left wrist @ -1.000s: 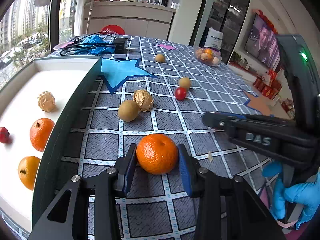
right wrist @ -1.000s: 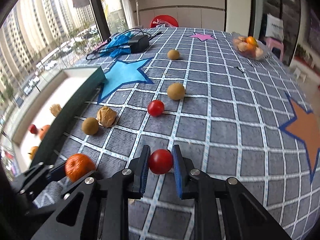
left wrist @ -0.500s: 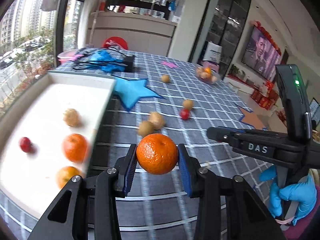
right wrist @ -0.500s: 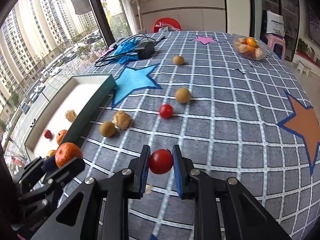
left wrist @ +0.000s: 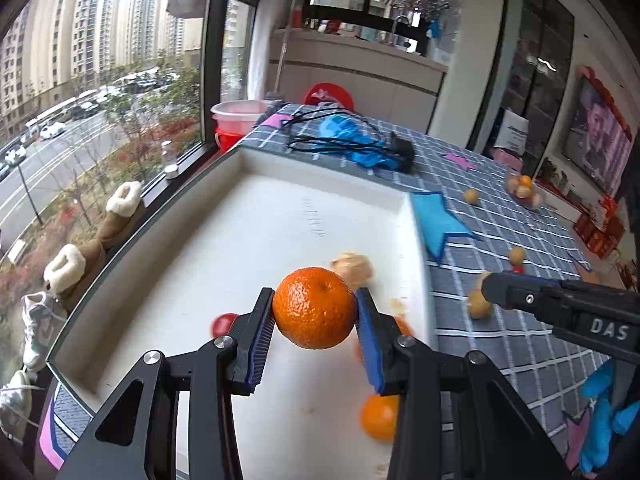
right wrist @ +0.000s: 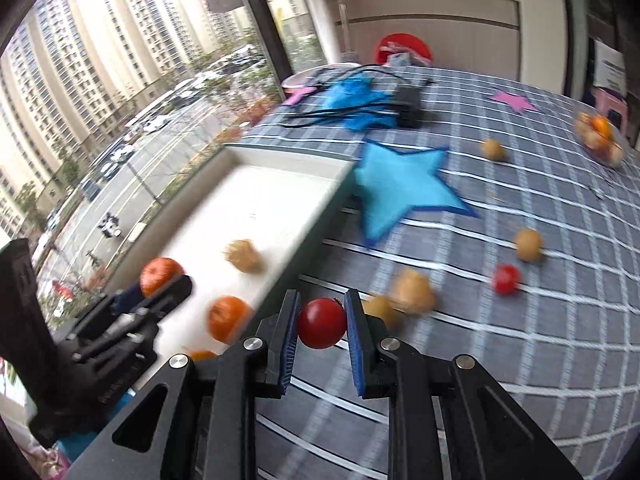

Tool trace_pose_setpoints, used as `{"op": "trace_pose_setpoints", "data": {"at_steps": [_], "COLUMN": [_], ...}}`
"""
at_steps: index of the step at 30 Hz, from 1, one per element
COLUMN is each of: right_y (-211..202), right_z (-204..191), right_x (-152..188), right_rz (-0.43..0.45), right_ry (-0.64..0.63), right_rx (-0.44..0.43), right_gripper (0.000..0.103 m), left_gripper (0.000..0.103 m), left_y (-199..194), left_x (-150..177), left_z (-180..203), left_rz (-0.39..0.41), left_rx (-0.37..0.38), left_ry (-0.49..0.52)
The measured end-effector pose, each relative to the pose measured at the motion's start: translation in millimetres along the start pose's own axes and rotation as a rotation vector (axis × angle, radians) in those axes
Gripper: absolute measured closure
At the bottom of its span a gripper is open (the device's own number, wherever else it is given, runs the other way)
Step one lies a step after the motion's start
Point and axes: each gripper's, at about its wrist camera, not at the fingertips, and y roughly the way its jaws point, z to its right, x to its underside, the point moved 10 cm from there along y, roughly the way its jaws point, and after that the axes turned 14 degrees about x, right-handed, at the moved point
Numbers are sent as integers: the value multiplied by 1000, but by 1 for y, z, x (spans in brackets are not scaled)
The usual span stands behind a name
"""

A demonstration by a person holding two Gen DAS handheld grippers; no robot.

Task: Organize fruits
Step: 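Carry the orange and tomato over the white tray and open both grippers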

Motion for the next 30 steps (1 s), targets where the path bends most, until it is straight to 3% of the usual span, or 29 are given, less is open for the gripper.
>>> {"op": "trace_pose_setpoints", "data": {"at_steps": [7,17,21,23,27,28,30], "right_y": [13,26,27,27,17,13,9], "right_z": [-50,-59,-63,-59,-44,-40,-32], "right_x": [-5,-1,0,-2,-7,-8,-8], "right_rz": [-9,-23,-30,-27,26,33,31], "right_ry": [-79,-108,-116,-108,-83,-68,-48], "right_rx": [-39,-41,-45,-14,20,2,-11], "right_gripper": [79,79,77,48,7,0,1], "left_gripper": [60,59,47,40,26,24,24], "left_y": [1,0,-3,-6,-9,-9,-9], "left_x": [7,7,6,5,3,2,2], "left_z": [-11,-11,-9,-11,-14,-13,-12], "left_rz": [14,37,45,60,79,79,82], "left_rx": [-33,-28,-6,-3,32,41,39], "left_ry": [13,18,17,10,-21,-21,-16]}}
